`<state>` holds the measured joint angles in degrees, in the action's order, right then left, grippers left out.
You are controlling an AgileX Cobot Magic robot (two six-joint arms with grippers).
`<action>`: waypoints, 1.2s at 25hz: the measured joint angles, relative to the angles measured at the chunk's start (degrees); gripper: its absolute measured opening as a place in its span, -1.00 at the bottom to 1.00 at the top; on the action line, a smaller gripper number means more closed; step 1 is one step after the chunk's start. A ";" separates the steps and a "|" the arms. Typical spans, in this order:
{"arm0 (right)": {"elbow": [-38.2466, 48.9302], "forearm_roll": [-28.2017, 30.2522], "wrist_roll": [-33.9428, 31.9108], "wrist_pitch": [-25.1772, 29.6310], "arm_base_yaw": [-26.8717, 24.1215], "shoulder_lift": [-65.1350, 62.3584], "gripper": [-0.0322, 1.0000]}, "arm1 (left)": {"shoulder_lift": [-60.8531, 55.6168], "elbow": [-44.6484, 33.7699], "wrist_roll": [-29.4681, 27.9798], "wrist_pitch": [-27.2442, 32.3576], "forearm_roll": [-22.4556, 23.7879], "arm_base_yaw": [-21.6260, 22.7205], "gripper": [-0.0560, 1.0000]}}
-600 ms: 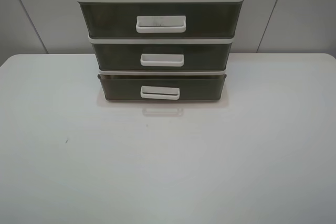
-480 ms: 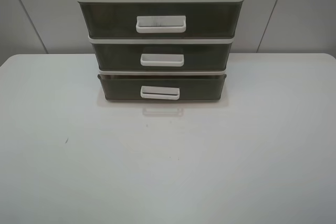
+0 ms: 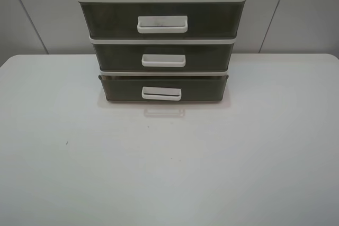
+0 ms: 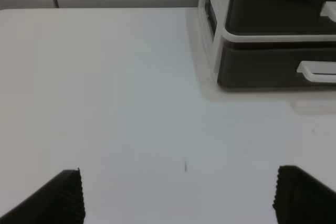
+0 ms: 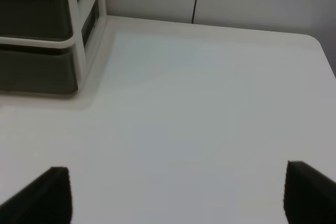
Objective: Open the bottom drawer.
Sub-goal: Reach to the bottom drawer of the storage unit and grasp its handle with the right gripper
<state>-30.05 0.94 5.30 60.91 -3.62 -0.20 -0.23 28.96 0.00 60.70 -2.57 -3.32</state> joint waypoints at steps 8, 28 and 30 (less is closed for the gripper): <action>-5.95 0.00 -0.16 0.30 0.00 11.42 0.61 | 0.00 0.00 0.00 0.00 0.00 0.00 0.52; -23.99 12.98 -0.16 -19.39 35.64 56.07 0.61 | 0.00 0.00 0.00 0.00 0.00 0.00 0.52; -23.99 15.77 -0.16 -22.04 39.42 59.34 0.61 | 0.00 0.00 0.00 0.00 0.00 0.00 0.52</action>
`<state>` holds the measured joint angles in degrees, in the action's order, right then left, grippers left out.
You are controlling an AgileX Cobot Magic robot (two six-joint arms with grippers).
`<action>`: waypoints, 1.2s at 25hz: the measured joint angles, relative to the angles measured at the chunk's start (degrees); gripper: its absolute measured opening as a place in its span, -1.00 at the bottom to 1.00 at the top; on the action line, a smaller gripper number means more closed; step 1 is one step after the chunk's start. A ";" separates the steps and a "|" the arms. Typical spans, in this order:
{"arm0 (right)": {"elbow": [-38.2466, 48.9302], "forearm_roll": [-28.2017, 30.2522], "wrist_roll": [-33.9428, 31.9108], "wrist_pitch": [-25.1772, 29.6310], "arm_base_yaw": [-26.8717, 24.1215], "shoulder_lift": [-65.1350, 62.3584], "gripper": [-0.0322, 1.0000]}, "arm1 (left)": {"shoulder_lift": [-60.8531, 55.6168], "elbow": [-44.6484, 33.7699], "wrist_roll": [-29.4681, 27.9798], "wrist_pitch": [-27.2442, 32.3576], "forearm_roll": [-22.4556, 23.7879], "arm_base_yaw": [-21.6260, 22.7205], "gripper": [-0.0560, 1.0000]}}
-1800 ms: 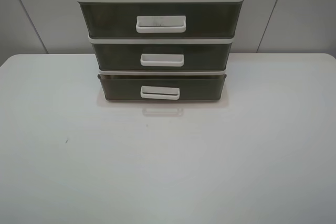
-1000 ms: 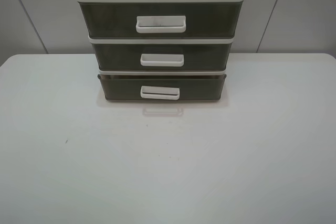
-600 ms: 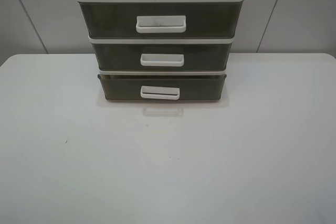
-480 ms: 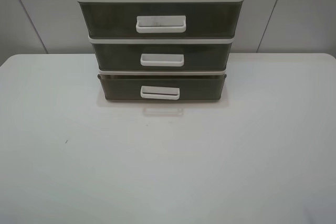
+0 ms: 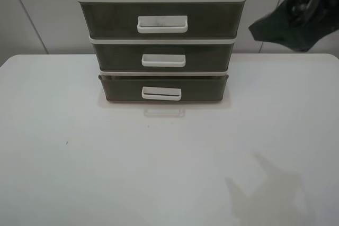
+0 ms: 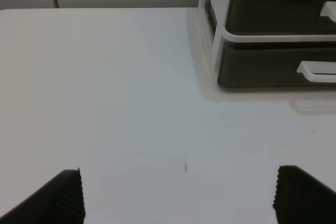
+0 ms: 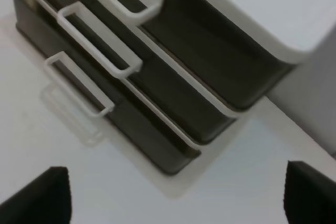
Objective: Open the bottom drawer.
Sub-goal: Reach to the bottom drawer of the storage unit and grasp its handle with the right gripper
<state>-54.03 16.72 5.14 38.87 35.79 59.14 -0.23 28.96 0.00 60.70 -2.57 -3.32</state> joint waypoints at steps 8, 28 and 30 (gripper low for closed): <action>11.77 -1.92 8.75 -26.93 4.61 12.94 0.61 | 0.00 0.00 0.00 0.00 0.00 0.00 0.52; 21.12 -31.45 76.06 -71.08 5.32 44.60 0.61 | 0.00 0.00 0.00 0.00 0.00 0.00 0.52; 20.39 -32.63 77.01 -72.51 6.49 46.96 0.61 | 0.00 0.00 0.00 0.00 0.00 0.00 0.52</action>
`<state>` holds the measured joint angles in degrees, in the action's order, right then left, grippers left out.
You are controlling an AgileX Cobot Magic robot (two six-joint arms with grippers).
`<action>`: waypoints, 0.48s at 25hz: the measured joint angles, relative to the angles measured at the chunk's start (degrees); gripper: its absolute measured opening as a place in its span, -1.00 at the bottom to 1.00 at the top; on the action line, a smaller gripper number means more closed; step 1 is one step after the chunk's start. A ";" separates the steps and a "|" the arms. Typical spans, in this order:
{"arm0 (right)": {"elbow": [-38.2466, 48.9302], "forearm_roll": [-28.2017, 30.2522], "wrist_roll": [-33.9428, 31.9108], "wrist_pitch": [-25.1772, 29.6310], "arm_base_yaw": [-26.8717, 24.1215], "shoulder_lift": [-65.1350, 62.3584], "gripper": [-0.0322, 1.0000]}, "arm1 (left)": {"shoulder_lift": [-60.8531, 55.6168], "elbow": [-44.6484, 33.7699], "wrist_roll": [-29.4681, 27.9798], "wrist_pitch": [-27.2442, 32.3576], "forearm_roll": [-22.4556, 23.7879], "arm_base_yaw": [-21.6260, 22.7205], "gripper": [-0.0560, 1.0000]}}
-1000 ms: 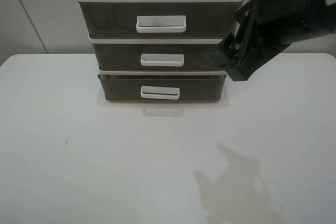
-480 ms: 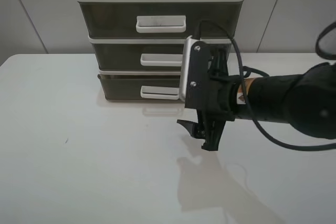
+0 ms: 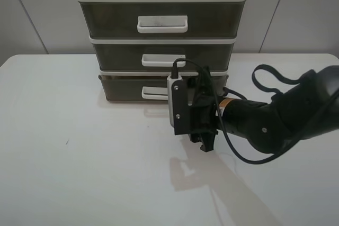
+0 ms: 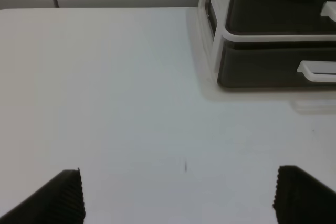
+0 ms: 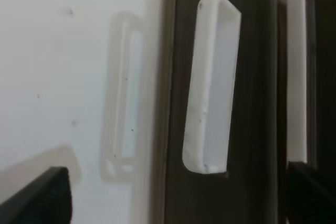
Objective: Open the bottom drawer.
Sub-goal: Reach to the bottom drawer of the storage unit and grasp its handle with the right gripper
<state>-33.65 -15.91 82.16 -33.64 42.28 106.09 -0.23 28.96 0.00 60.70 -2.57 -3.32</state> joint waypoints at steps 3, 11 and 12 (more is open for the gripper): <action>-1.70 -3.69 3.08 -2.20 1.36 2.80 0.61 | 0.00 0.00 0.00 0.00 0.00 0.00 0.52; -7.29 -7.33 9.85 0.03 1.51 8.47 0.61 | 0.00 0.00 0.00 0.00 0.00 0.00 0.52; -7.85 -7.37 9.98 0.49 1.51 8.67 0.61 | 0.00 0.00 0.00 0.00 0.00 0.00 0.52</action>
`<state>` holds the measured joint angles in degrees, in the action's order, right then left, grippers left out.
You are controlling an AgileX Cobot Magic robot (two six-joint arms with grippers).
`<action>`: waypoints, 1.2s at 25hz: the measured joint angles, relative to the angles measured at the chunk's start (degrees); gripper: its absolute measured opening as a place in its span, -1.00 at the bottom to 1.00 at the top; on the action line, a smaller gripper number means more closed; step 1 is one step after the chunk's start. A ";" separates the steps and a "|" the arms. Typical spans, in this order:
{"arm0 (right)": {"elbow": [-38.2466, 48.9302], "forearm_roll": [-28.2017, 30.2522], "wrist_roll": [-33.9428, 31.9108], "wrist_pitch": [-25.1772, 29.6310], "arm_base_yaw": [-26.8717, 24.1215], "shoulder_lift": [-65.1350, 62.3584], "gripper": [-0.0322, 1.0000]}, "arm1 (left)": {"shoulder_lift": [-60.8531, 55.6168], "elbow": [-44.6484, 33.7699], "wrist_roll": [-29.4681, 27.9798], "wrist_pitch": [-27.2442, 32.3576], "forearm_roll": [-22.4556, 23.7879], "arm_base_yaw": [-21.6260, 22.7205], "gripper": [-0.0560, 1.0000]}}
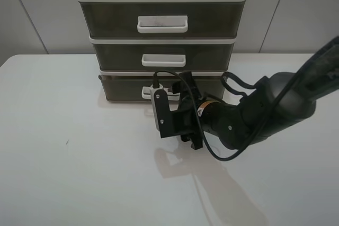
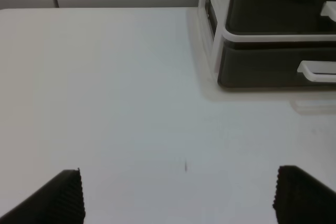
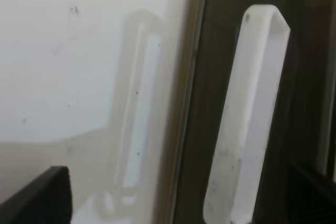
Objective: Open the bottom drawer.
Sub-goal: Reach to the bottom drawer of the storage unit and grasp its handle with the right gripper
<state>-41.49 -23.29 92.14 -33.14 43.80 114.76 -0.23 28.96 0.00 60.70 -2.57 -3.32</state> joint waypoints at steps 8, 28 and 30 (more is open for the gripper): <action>-2.45 0.00 0.06 2.31 0.00 0.57 0.61 | 0.00 0.00 0.00 0.00 0.00 0.00 0.52; -2.51 -3.96 0.06 -4.05 0.07 4.88 0.61 | 0.00 0.00 0.00 0.00 0.00 0.00 0.52; -2.51 -4.19 0.06 -4.12 0.88 4.83 0.61 | 0.00 0.00 0.00 0.00 0.00 0.00 0.52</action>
<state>-44.00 -27.48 92.20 -37.26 44.67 119.59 -0.23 28.96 0.00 60.70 -2.57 -3.32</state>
